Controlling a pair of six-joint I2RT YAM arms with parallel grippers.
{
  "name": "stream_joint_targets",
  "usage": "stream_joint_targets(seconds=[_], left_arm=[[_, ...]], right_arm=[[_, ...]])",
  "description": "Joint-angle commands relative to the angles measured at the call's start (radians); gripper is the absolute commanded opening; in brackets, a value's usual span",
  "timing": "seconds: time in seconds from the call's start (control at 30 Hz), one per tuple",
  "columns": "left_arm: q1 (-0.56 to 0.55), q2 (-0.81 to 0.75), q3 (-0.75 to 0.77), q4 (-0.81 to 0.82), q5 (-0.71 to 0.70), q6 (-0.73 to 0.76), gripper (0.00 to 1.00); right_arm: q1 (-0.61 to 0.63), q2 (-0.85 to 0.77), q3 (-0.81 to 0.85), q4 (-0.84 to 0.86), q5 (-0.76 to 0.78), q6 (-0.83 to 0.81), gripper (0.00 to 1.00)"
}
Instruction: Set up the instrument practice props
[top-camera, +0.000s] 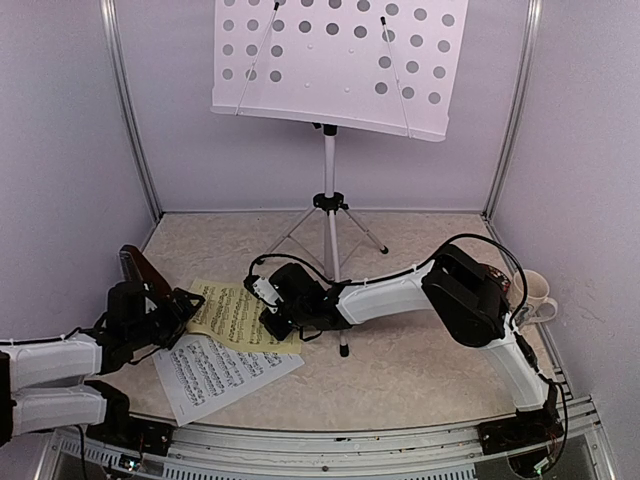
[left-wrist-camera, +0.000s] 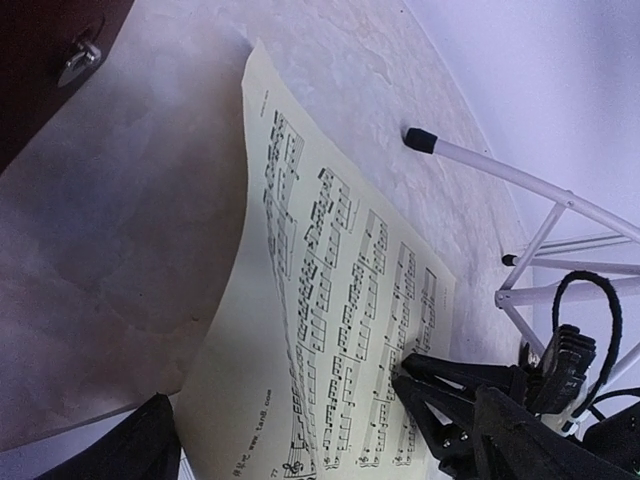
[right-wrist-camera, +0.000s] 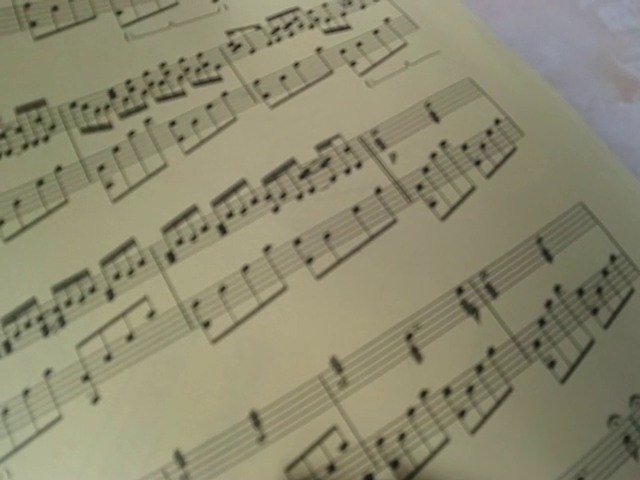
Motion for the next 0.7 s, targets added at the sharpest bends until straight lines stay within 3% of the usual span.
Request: stream_joint_targets(seconds=[0.0, 0.2, 0.4, 0.67], left_arm=[[0.004, 0.064, -0.01, 0.077, 0.02, -0.051, 0.99], [-0.055, 0.158, -0.012, 0.153, 0.03, -0.098, 0.99], [-0.176, 0.151, -0.006, 0.186, -0.047, -0.132, 0.99], [-0.222, 0.164, -0.01, 0.216, -0.089, -0.202, 0.99]], right_arm=[[0.005, 0.047, -0.002, -0.035, -0.034, 0.008, 0.19], [0.005, 0.048, 0.001, -0.035, -0.037, 0.009, 0.19], [0.006, 0.05, 0.004, -0.035, -0.038, 0.01, 0.19], [0.005, 0.052, 0.012, -0.038, -0.039, 0.011, 0.19]])
